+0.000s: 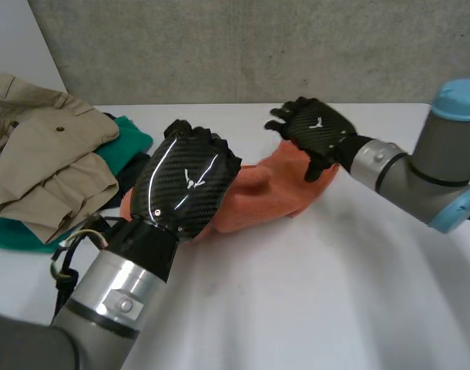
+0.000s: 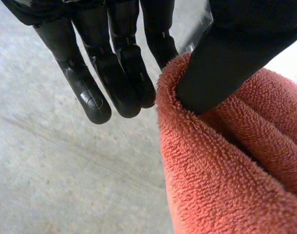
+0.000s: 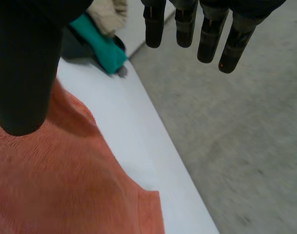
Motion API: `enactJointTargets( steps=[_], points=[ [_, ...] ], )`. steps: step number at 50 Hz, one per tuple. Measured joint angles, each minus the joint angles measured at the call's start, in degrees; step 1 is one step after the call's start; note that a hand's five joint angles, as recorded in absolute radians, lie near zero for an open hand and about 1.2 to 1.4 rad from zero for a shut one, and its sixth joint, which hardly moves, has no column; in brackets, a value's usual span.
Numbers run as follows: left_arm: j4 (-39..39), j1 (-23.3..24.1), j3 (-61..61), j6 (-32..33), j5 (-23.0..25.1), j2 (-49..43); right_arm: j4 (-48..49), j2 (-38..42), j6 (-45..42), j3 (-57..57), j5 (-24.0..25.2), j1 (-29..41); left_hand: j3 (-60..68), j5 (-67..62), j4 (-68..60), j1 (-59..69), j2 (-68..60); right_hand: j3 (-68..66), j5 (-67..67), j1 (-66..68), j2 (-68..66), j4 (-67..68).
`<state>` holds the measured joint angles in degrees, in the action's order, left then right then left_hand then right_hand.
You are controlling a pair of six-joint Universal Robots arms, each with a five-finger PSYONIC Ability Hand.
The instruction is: Fold the laundry.
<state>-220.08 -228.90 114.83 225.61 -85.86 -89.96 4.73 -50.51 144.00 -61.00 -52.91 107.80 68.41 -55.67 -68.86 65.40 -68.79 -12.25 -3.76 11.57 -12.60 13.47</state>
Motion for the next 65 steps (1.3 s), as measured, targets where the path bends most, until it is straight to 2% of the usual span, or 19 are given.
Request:
enactJointTargets(
  steps=[8,11,12,13,15,17,18,22,23,30,36,40,42,47,50,52,54,60,65],
  points=[
    [1.5,1.8,1.0,0.0,0.1,6.2,-0.2,9.6,-0.1,6.0,3.7,5.3,0.0,0.0,0.0,0.0,0.0,-0.2,-0.1,0.1,-0.2,0.1],
    [1.9,2.0,1.0,0.0,0.1,7.2,-0.3,11.9,-0.2,6.5,5.2,6.6,0.0,0.0,0.0,0.0,0.0,-7.7,-6.3,5.4,-7.3,6.4],
    [2.1,2.0,0.9,0.1,0.1,7.7,-0.4,13.2,-0.3,6.6,6.0,7.2,0.0,0.0,0.0,0.0,0.0,-14.9,-12.8,12.1,-14.4,13.5],
    [2.1,2.0,0.9,0.1,0.1,7.9,-0.5,13.3,-0.4,6.6,6.2,7.3,0.0,0.0,0.0,0.0,0.0,-14.9,-12.8,12.1,-14.4,13.5],
    [2.2,1.9,0.8,0.3,0.2,8.1,-0.7,14.1,-0.8,6.6,6.7,7.5,0.0,0.0,0.0,0.0,0.0,-35.0,-31.6,31.8,-35.1,33.7],
    [2.2,1.7,0.7,0.9,0.2,8.1,-0.7,14.1,-1.0,6.6,6.8,7.4,0.0,0.0,0.0,0.0,0.0,-35.0,-31.6,31.8,-35.1,33.7],
    [2.2,1.6,0.6,1.3,0.2,8.1,-0.8,13.9,-1.4,6.6,6.7,7.3,0.0,0.0,0.0,0.0,0.0,-53.2,-50.1,44.7,-53.8,52.1],
    [2.1,0.6,0.4,3.1,0.2,7.8,-0.4,10.4,-2.0,6.6,3.8,6.4,0.0,0.0,0.0,0.0,0.0,-55.6,-52.4,45.2,-55.0,54.6],
    [2.1,0.4,0.3,3.4,0.2,7.7,-0.4,9.9,-2.1,6.6,3.3,6.2,0.0,0.0,0.0,0.0,0.0,-55.6,-52.5,45.2,-55.0,54.6],
    [1.7,-4.3,-0.8,4.6,0.3,6.2,1.2,-4.4,-2.4,0.6,-11.1,2.6,0.0,0.0,0.0,0.0,0.0,-55.6,-52.9,45.3,-55.0,54.6],
    [1.5,-7.6,-2.4,4.2,0.2,2.7,-0.7,-15.6,-3.5,-10.7,-17.0,-0.2,0.0,0.0,0.0,0.0,0.0,-55.6,-52.9,45.3,-55.0,54.6],
    [1.4,-8.1,-3.1,4.0,0.2,0.7,-2.5,-18.2,-4.1,-14.3,-17.6,-0.5,0.0,0.0,0.0,0.0,0.0,-55.6,-52.9,45.3,-55.0,54.6],
    [1.3,-8.4,-4.3,3.7,0.3,-2.9,-8.9,-23.7,-5.2,-21.7,-18.0,-0.4,0.0,0.0,0.0,0.0,0.0,-55.6,-53.1,45.3,-55.0,54.6],
    [1.3,-8.0,-6.2,3.4,0.3,-9.0,-15.5,-26.0,-3.9,-26.3,-17.8,0.8,0.0,0.0,0.0,0.0,0.0,-52.4,-50.6,43.3,-51.8,51.3],
    [1.3,-7.8,-7.6,3.3,0.3,-13.0,-17.4,-24.8,-1.0,-26.4,-18.0,1.9,0.0,0.0,0.0,0.0,0.0,-32.5,-33.2,24.3,-31.6,32.5],
    [1.2,-7.7,-8.7,3.3,0.2,-15.6,-17.5,-23.2,1.9,-25.1,-18.7,2.3,0.0,0.0,0.0,0.0,0.0,-9.6,-8.6,6.0,-8.6,8.5],
    [1.2,-7.7,-9.6,3.3,0.2,-17.2,-17.1,-21.9,4.2,-23.4,-19.6,2.0,0.0,0.0,0.0,0.0,0.0,-5.3,-3.6,3.6,-5.1,4.0],
    [1.2,-7.8,-12.1,3.3,0.0,-19.0,-15.8,-19.9,7.9,-19.0,-21.4,-1.2,0.0,0.0,0.0,0.0,0.0,-4.3,-2.8,3.6,-4.6,3.3],
    [1.2,-7.9,-12.9,3.3,-0.1,-19.0,-15.9,-19.8,6.9,-17.9,-21.1,-4.1,0.0,0.0,0.0,0.0,0.0,-4.3,-2.8,3.6,-4.6,3.3]
  ],
)
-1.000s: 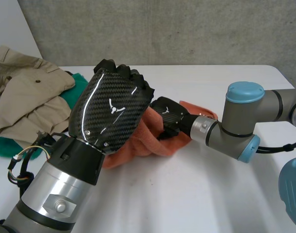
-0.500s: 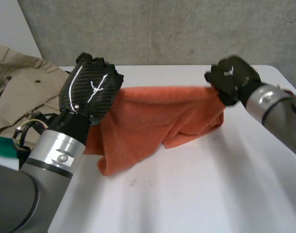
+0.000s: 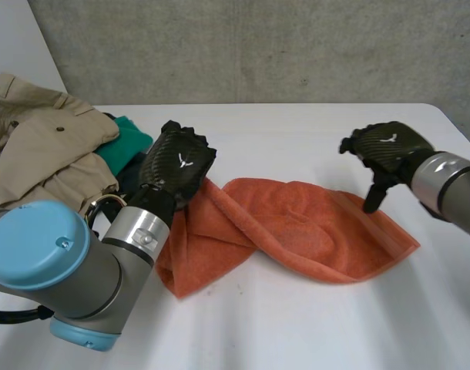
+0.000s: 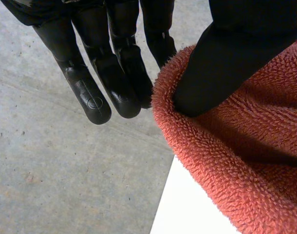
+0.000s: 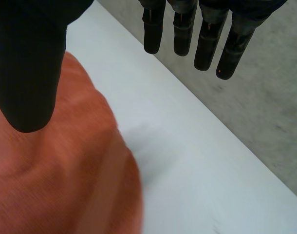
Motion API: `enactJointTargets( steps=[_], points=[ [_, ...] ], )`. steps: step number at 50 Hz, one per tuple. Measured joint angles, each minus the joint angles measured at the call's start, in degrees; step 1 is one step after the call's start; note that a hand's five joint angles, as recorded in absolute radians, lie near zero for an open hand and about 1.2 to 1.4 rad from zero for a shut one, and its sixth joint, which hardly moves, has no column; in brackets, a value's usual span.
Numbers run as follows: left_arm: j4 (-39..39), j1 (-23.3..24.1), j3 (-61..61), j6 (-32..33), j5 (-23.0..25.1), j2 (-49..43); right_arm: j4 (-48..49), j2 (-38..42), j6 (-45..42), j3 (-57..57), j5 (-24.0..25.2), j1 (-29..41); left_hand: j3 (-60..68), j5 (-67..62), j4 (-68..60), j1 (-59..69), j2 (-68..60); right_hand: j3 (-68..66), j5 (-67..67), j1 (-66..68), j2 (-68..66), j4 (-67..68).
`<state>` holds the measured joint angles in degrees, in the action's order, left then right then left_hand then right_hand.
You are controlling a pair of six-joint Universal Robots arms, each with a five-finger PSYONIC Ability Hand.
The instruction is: Fold the laundry.
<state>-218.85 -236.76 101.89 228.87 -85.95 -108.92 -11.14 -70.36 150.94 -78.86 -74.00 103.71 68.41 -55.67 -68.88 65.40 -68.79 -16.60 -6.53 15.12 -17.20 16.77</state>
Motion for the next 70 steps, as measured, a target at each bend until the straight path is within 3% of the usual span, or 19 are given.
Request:
enactJointTargets(
  steps=[9,14,17,25,31,38,43,46,47,49,50,54,62,70],
  points=[
    [0.0,-0.2,-1.4,-0.2,0.0,0.3,-6.8,-1.5,-10.3,-3.5,0.3,-7.6,0.0,0.0,0.0,0.0,0.0,0.0,0.0,0.0,0.0,0.0],
    [0.4,-0.2,-3.6,-1.3,0.0,0.3,-8.0,-2.8,-8.9,-8.9,0.6,-8.7,0.0,0.0,0.0,0.0,0.0,0.0,0.0,0.0,0.0,0.0],
    [0.7,-0.1,-4.9,-2.3,0.0,0.2,-7.5,-3.4,-5.2,-11.5,1.1,-8.6,0.0,0.0,0.0,0.0,0.0,0.0,0.0,0.0,0.0,0.0],
    [3.4,-0.2,-9.9,-6.6,-0.1,0.2,0.3,-4.4,21.2,-19.9,4.5,-3.3,0.0,0.0,0.0,0.0,0.0,1.8,1.4,0.0,0.0,-1.3],
    [5.3,-0.1,-11.6,-7.8,-0.3,0.5,4.7,-3.5,29.8,-20.4,4.3,1.6,0.0,0.0,0.0,0.0,0.0,1.8,1.4,0.0,0.0,-1.3],
    [6.6,0.1,-12.4,-8.6,-0.5,1.5,14.2,2.9,32.9,-17.7,-5.6,7.9,0.0,0.0,0.0,0.0,0.0,1.5,0.9,0.0,-0.1,-1.2],
    [6.7,-0.1,-12.1,-9.5,-0.6,3.3,17.1,6.8,30.3,-15.4,-12.5,8.4,0.0,0.0,0.0,0.0,0.0,-3.0,-3.3,1.9,-2.1,2.7],
    [6.7,-0.5,-11.7,-10.1,-0.6,4.5,17.6,7.8,28.0,-14.9,-13.9,7.7,0.0,0.0,0.0,0.0,0.0,-3.0,-3.3,1.9,-2.1,2.7],
    [6.7,-0.8,-11.5,-10.4,-0.6,4.9,17.7,7.9,27.2,-14.8,-14.1,7.2,0.0,0.0,0.0,0.0,0.0,-11.7,-10.7,9.1,-10.9,11.5],
    [6.7,-1.1,-11.4,-10.6,-0.7,5.4,17.7,7.9,26.6,-14.8,-14.2,6.7,0.0,0.0,0.0,0.0,0.0,-12.9,-11.6,10.0,-12.2,12.6],
    [6.9,-1.8,-11.0,-11.0,-0.7,6.0,17.8,7.8,25.4,-14.8,-14.1,5.1,0.0,0.0,0.0,0.0,0.0,-24.4,-23.1,20.8,-25.0,24.2],
    [7.4,-3.0,-10.1,-11.9,-0.8,7.2,17.8,7.4,23.3,-14.6,-13.1,1.6,0.0,0.0,0.0,0.0,0.0,-48.0,-46.9,40.3,-48.3,47.9],
    [8.9,-4.0,-6.8,-13.4,-0.8,8.6,16.7,5.3,15.8,-13.7,-8.2,-3.4,0.0,0.0,0.0,0.0,0.0,-51.1,-49.8,41.5,-50.3,51.3],
    [15.8,-4.0,-1.2,-13.7,-0.7,11.7,7.0,-8.4,-11.0,-12.4,-5.9,-10.3,0.0,0.0,0.0,0.0,0.0,-51.1,-49.8,41.5,-50.3,51.3]
  ],
)
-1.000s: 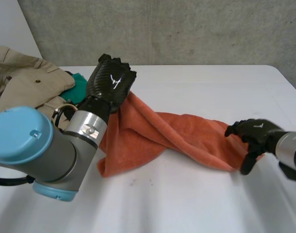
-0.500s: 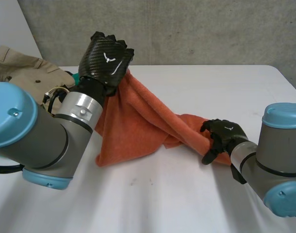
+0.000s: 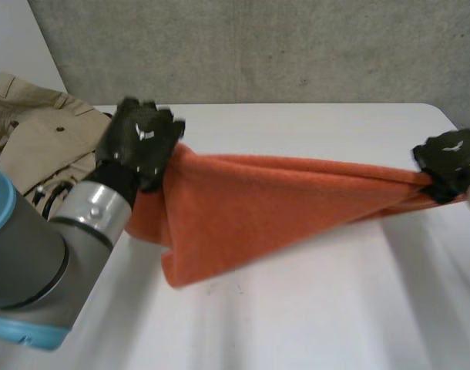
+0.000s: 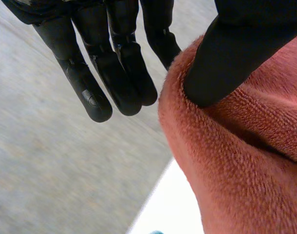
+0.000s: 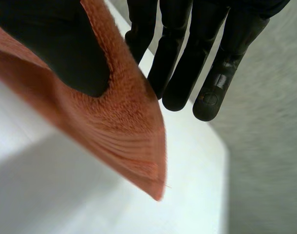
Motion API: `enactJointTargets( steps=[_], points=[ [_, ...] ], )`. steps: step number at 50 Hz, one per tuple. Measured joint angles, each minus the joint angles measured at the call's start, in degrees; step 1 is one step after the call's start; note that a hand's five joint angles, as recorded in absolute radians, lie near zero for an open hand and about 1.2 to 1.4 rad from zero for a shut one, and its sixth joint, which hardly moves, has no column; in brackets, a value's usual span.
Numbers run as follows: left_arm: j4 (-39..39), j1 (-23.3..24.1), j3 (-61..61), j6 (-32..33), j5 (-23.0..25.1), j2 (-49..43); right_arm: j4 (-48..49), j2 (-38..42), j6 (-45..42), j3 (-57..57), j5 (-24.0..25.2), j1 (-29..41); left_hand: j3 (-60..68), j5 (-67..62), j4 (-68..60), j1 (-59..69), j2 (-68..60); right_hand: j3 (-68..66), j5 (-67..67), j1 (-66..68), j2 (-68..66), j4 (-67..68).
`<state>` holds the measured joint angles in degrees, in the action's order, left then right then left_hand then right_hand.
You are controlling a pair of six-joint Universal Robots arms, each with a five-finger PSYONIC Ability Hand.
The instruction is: Fold the laundry.
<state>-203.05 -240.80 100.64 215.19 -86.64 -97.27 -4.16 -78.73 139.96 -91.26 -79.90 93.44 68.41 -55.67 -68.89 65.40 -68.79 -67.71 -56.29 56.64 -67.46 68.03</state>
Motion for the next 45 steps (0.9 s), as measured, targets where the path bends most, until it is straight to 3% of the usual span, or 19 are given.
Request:
enactJointTargets(
  steps=[6,11,18,21,26,31,32,35,39,45],
  points=[
    [11.2,0.0,1.6,-0.6,0.3,0.5,-12.1,-6.3,-14.8,2.1,-0.3,-1.7,0.0,0.0,0.0,0.0,0.0,0.0,0.0,0.0,0.0,0.0],
    [18.2,-0.2,-0.6,-1.0,0.4,-3.2,-18.4,-6.0,-19.1,3.3,-0.3,-1.5,0.0,0.0,0.0,0.0,0.0,0.0,0.0,0.0,0.0,0.0],
    [20.5,-0.7,-11.8,-0.9,0.3,-14.5,-19.9,2.7,-21.5,9.0,-2.5,2.6,0.0,-0.8,0.0,0.0,0.0,0.0,-0.2,0.0,0.0,0.0],
    [19.1,-1.0,-20.1,-0.7,0.2,-19.7,-15.9,10.6,-21.5,17.1,-6.1,6.4,0.1,-0.8,0.0,0.0,0.0,0.0,-0.5,0.0,0.0,0.0],
    [13.5,-1.4,-32.3,-0.3,-0.2,-24.5,-4.6,16.1,-20.3,26.4,-8.9,8.8,0.1,-0.8,0.0,0.0,0.0,0.0,-0.5,0.0,0.0,0.0],
    [-4.8,-2.1,-43.7,2.2,-2.1,-25.2,20.7,17.5,-16.5,34.5,-10.1,9.9,0.1,-0.8,0.0,0.0,0.0,0.0,-0.5,0.0,0.0,0.0],
    [-4.8,-2.1,-43.7,2.2,-2.1,-25.2,20.7,17.5,-16.5,34.5,-10.1,9.9,0.1,-0.8,0.0,0.0,0.0,0.0,-0.5,0.0,0.0,0.0],
    [-17.3,-2.5,-44.5,4.1,-3.0,-22.2,33.3,15.7,-14.8,35.4,-10.1,10.6,0.1,-0.8,0.0,0.0,0.0,0.0,-0.5,0.0,0.0,0.0],
    [-24.2,-2.7,-41.6,5.2,-3.2,-18.7,38.5,14.1,-14.1,34.8,-9.9,11.7,0.1,-0.8,0.0,0.0,0.0,0.0,-0.7,0.0,0.0,0.0],
    [-25.0,-2.5,-32.1,5.6,-3.0,-16.0,34.8,12.4,-14.1,30.0,-9.6,13.3,0.1,-0.8,0.0,0.0,0.0,0.0,-0.9,0.0,0.0,0.0]
  ],
)
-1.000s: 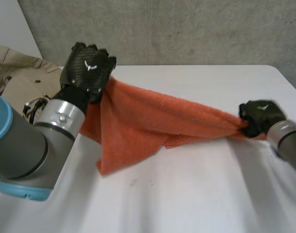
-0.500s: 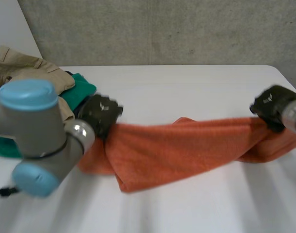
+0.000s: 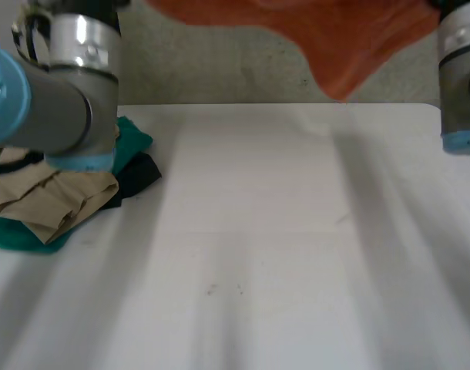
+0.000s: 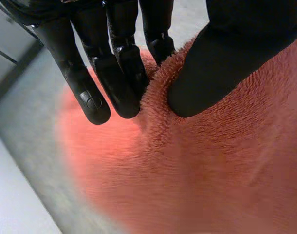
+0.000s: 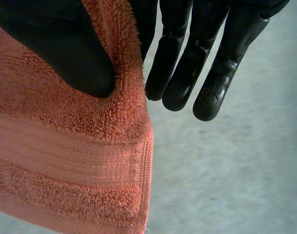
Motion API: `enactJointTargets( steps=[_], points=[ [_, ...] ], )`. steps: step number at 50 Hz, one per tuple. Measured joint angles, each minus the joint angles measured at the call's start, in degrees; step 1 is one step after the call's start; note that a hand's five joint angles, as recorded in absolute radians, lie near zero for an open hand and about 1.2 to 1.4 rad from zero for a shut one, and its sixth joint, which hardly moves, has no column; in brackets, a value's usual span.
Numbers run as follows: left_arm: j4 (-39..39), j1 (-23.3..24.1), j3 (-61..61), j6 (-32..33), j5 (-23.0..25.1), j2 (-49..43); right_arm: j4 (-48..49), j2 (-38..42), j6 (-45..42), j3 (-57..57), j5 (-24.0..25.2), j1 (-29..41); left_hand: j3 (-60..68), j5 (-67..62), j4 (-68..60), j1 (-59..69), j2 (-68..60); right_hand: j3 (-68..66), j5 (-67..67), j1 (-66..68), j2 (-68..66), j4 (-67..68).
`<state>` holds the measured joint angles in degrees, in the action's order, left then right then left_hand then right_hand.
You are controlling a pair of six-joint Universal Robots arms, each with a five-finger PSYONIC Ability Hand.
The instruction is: Fold the laundry.
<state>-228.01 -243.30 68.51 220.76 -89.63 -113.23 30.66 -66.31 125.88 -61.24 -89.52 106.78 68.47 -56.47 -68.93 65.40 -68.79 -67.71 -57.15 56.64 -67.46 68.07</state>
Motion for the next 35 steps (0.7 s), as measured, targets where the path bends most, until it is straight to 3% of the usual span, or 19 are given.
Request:
enactJointTargets(
  steps=[15,21,27,30,31,33,35],
  points=[
    [2.0,0.4,20.7,0.0,-1.0,-6.6,-6.1,3.5,2.5,-20.1,2.0,0.0,0.0,0.0,0.0,0.0,0.0,0.0,0.0,0.3,0.0,0.0],
    [7.0,1.9,26.7,-0.1,-3.6,-11.5,-7.9,7.7,5.4,-26.3,3.1,-0.4,0.0,0.0,0.0,0.0,0.0,0.0,0.0,0.3,0.0,0.0],
    [13.2,3.8,30.0,-0.4,-4.9,-10.6,-11.1,7.8,5.8,-28.9,3.3,-0.4,-1.1,0.6,1.5,-0.8,1.3,0.0,0.0,0.3,0.0,0.0],
    [18.2,4.3,31.8,-1.0,-5.0,-6.4,-13.3,6.0,5.9,-30.7,3.5,-0.6,-25.8,23.2,25.7,-25.0,26.4,0.0,0.0,0.3,0.0,0.0],
    [18.2,4.3,31.8,-1.0,-5.0,-6.4,-13.3,6.0,5.9,-30.7,3.5,-0.6,-25.8,23.2,25.7,-25.0,26.4,0.0,0.0,0.3,0.0,0.0],
    [22.0,4.1,32.6,-2.5,-4.9,-1.5,-14.4,3.4,5.9,-32.7,3.8,-1.5,-44.5,43.3,45.7,-44.3,45.7,0.0,0.0,0.3,0.0,0.0],
    [24.2,3.6,32.9,-4.2,-4.8,2.2,-14.7,1.5,6.0,-34.3,4.1,-2.3,-50.4,49.3,51.6,-48.0,51.1,0.0,0.0,0.3,0.0,0.0]
  ],
)
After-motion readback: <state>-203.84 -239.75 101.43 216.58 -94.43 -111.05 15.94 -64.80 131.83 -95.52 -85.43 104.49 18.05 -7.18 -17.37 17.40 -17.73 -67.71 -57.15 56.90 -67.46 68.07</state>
